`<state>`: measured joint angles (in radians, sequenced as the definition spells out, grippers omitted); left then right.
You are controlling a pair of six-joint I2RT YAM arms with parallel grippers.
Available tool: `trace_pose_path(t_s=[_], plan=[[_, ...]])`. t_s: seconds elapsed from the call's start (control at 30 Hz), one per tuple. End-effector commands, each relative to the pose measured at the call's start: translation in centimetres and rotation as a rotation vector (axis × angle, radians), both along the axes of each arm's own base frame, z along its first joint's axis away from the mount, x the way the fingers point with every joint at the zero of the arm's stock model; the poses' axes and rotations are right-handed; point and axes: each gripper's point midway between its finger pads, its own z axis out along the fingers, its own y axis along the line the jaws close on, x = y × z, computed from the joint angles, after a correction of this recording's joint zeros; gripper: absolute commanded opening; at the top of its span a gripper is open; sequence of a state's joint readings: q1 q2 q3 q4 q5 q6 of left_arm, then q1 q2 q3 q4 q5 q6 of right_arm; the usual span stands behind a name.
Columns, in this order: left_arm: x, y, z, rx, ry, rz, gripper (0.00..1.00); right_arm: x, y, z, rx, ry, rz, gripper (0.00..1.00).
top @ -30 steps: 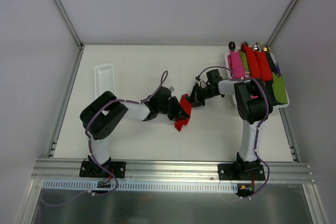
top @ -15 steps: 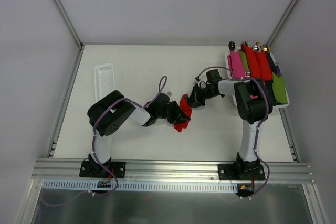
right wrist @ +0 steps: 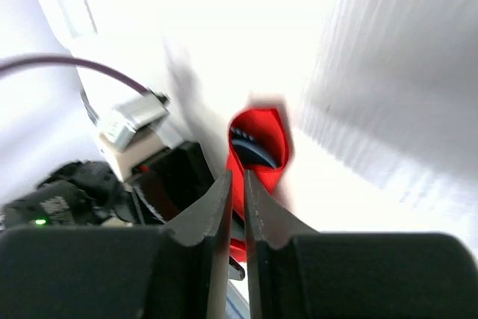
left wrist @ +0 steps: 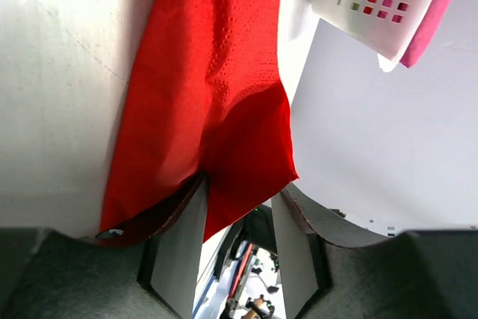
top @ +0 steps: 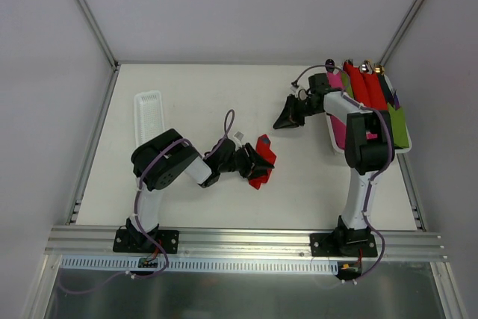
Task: Place the utensils on the paper napkin and roll it up
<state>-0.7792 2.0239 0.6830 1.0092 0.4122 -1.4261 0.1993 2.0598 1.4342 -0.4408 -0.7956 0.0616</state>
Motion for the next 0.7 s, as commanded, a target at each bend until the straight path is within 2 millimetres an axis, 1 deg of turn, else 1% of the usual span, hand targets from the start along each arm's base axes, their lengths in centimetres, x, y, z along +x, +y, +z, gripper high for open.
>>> trace_pose_path(t_s=[0.0,0.07,0.1,0.17,0.2,0.23,0.27,0.3,0.33,0.4,0.43,0.5,0.67], plan=[[-4.0,3.0,-7.5,0.203,0.193,-0.022,0.41,2.4,-1.5,6.7,0.020,-0.156,-0.006,0.14],[-4.0,3.0,-7.6,0.202,0.188,-0.027,0.42,2.2,-1.1,8.1,0.057,-0.164,0.009,0.14],[-4.0,2.8,-7.5,0.198,0.179,-0.031,0.43,1.9,-0.6,8.5,0.073,-0.162,0.020,0.14],[-3.7,2.7,-7.1,0.192,0.152,-0.041,0.44,0.9,0.4,8.6,0.109,-0.126,0.042,0.14],[-3.7,2.7,-7.1,0.197,0.143,-0.044,0.45,0.1,1.3,8.4,0.116,-0.110,0.065,0.14],[-3.7,2.7,-7.2,0.207,0.133,-0.052,0.47,-0.7,1.8,7.7,0.120,-0.086,0.081,0.14],[-3.6,2.7,-7.1,0.209,0.126,-0.054,0.48,-1.1,2.1,7.4,0.118,-0.075,0.093,0.14],[-3.5,2.6,-7.0,0.207,0.116,-0.055,0.49,-1.8,2.9,6.7,0.112,-0.059,0.114,0.13],[-3.5,2.6,-6.9,0.208,0.109,-0.059,0.50,-2.4,3.2,6.0,0.109,-0.043,0.125,0.13],[-3.4,2.5,-6.7,0.210,0.097,-0.065,0.53,-3.4,4.2,5.3,0.120,-0.018,0.155,0.13],[-3.5,2.5,-6.8,0.208,0.099,-0.071,0.54,-3.6,4.4,4.6,0.122,0.002,0.160,0.13],[-3.5,2.4,-6.8,0.204,0.100,-0.074,0.55,-4.5,5.1,3.9,0.128,0.029,0.186,0.13],[-3.6,2.4,-6.9,0.191,0.104,-0.071,0.56,-6.0,5.5,1.5,0.105,0.092,0.208,0.12]])
